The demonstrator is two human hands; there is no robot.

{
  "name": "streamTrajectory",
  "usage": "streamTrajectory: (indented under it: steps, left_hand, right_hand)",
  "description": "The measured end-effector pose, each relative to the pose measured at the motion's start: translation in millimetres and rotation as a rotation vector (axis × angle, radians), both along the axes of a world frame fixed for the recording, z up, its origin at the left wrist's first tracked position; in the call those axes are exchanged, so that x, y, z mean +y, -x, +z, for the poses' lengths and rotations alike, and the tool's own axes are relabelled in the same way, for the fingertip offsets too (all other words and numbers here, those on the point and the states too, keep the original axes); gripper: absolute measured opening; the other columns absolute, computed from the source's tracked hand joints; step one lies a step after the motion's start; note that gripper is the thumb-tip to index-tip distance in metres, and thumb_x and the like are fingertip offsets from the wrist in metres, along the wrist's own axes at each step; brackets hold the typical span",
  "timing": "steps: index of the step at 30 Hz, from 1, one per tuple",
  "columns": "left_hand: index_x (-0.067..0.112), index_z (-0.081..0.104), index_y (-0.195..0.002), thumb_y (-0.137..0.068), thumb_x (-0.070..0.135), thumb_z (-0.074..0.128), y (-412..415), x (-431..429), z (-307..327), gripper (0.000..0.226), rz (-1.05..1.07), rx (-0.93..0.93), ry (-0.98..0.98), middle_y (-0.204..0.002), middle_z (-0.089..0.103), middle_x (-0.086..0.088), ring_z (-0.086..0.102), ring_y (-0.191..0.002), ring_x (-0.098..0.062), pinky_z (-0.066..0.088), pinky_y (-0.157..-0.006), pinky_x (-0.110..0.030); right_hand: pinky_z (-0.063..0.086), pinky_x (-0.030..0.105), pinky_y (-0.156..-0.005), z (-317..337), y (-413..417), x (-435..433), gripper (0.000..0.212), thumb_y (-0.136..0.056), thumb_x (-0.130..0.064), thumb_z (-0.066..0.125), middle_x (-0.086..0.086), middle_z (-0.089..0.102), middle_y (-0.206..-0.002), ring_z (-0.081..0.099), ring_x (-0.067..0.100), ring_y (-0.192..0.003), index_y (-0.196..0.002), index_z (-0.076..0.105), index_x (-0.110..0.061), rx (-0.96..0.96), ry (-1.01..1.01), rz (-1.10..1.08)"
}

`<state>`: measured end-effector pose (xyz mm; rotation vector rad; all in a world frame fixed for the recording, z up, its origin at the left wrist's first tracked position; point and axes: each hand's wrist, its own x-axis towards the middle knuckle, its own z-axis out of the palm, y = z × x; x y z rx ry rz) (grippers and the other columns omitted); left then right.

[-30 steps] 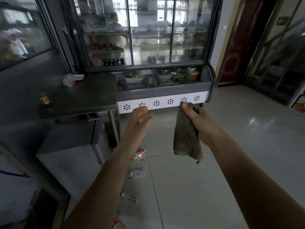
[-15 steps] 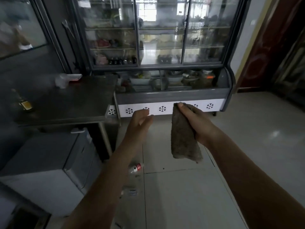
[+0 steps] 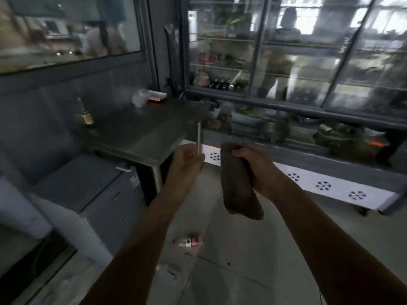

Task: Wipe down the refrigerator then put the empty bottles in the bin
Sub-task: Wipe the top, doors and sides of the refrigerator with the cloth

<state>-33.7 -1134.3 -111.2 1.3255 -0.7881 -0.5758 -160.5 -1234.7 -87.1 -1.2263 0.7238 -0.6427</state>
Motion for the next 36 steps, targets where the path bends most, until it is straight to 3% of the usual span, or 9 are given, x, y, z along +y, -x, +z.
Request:
streamTrajectory:
  steps: [2, 4, 10, 14, 20, 24, 27, 32, 36]
  left_hand:
    - [0.015, 0.049, -0.102, -0.092, 0.008, 0.052, 3, -16, -7, 0.013, 0.081, -0.036, -0.002, -0.093, 0.055, 0.012, 0.056, -0.076, 0.014, 0.045, -0.072, -0.015]
    - [0.021, 0.049, -0.095, -0.091, 0.008, 0.053, 0, -28, -11, 0.014, 0.149, -0.031, -0.025, -0.09, 0.056, 0.015, 0.057, -0.077, 0.01, 0.045, -0.069, -0.01]
    - [0.028, 0.051, -0.097, -0.091, 0.014, 0.055, -39, -61, -29, 0.015, 0.35, 0.016, -0.09, -0.099, 0.058, 0.009, 0.056, -0.095, -0.006, 0.043, -0.081, -0.02]
    - [0.021, 0.051, -0.105, -0.091, 0.013, 0.054, -84, -85, -44, 0.017, 0.423, -0.009, -0.109, -0.106, 0.056, 0.007, 0.053, -0.105, -0.015, 0.044, -0.092, -0.031]
    - [0.021, 0.05, -0.108, -0.092, 0.014, 0.054, -144, -116, -55, 0.018, 0.502, 0.01, -0.144, -0.105, 0.055, 0.008, 0.053, -0.106, -0.014, 0.045, -0.087, -0.027]
    - [0.026, 0.051, -0.104, -0.092, 0.018, 0.054, -171, -130, -58, 0.016, 0.545, 0.035, -0.149, -0.106, 0.056, 0.011, 0.054, -0.106, -0.013, 0.043, -0.076, -0.018]
    - [0.031, 0.051, -0.098, -0.091, 0.015, 0.055, -193, -134, -62, 0.018, 0.619, 0.048, -0.128, -0.109, 0.058, 0.005, 0.056, -0.107, -0.017, 0.047, -0.086, -0.027]
    - [0.026, 0.053, -0.101, -0.09, 0.014, 0.056, -227, -144, -76, 0.016, 0.756, 0.098, -0.137, -0.112, 0.059, -0.001, 0.056, -0.105, -0.017, 0.045, -0.09, -0.032]
    - [0.016, 0.052, -0.109, -0.09, 0.01, 0.056, -255, -165, -93, 0.021, 0.842, 0.126, -0.144, -0.114, 0.058, -0.003, 0.055, -0.107, -0.019, 0.046, -0.093, -0.034]
  right_hand:
    - [0.051, 0.019, -0.059, -5, -8, -28, 0.019, -0.086, -0.002, 0.054, 0.001, 0.07, -0.073, 0.065, 0.012, -0.068, -0.083, 0.068, -0.015, -0.005, 0.075, 0.098]
    - [0.05, 0.02, -0.063, -9, -19, -51, 0.016, -0.085, 0.0, 0.057, 0.005, 0.071, -0.078, 0.065, 0.013, -0.072, -0.087, 0.069, -0.01, 0.011, 0.156, 0.191]
    - [0.048, 0.025, -0.074, -26, -84, -114, 0.018, -0.082, -0.004, 0.065, -0.004, 0.07, -0.084, 0.065, 0.01, -0.083, -0.091, 0.068, -0.019, 0.046, 0.311, 0.403]
    - [0.048, 0.027, -0.087, -42, -141, -150, 0.026, -0.08, -0.017, 0.072, 0.002, 0.068, -0.103, 0.063, 0.016, -0.1, -0.104, 0.067, -0.018, 0.129, 0.526, 0.487]
    - [0.043, 0.018, -0.074, -52, -221, -189, 0.021, -0.079, -0.023, 0.074, -0.018, 0.063, -0.089, 0.06, 0.003, -0.088, -0.087, 0.062, -0.038, 0.176, 0.547, 0.584]
    - [0.041, 0.005, -0.064, -52, -260, -205, 0.02, -0.083, -0.014, 0.069, -0.017, 0.061, -0.086, 0.055, -0.004, -0.081, -0.095, 0.061, -0.027, 0.154, 0.552, 0.678]
    - [0.038, -0.001, -0.058, -56, -291, -215, 0.02, -0.084, -0.011, 0.068, -0.014, 0.061, -0.087, 0.053, -0.006, -0.08, -0.095, 0.061, -0.026, 0.178, 0.578, 0.755]
    - [0.043, 0.009, -0.067, -71, -345, -234, 0.026, -0.081, -0.01, 0.07, -0.016, 0.063, -0.088, 0.057, -0.004, -0.083, -0.086, 0.062, -0.034, 0.192, 0.599, 0.863]
    - [0.046, 0.015, -0.075, -92, -394, -257, 0.024, -0.078, -0.009, 0.073, -0.013, 0.064, -0.09, 0.059, 0.0, -0.086, -0.091, 0.063, -0.026, 0.181, 0.564, 0.96]
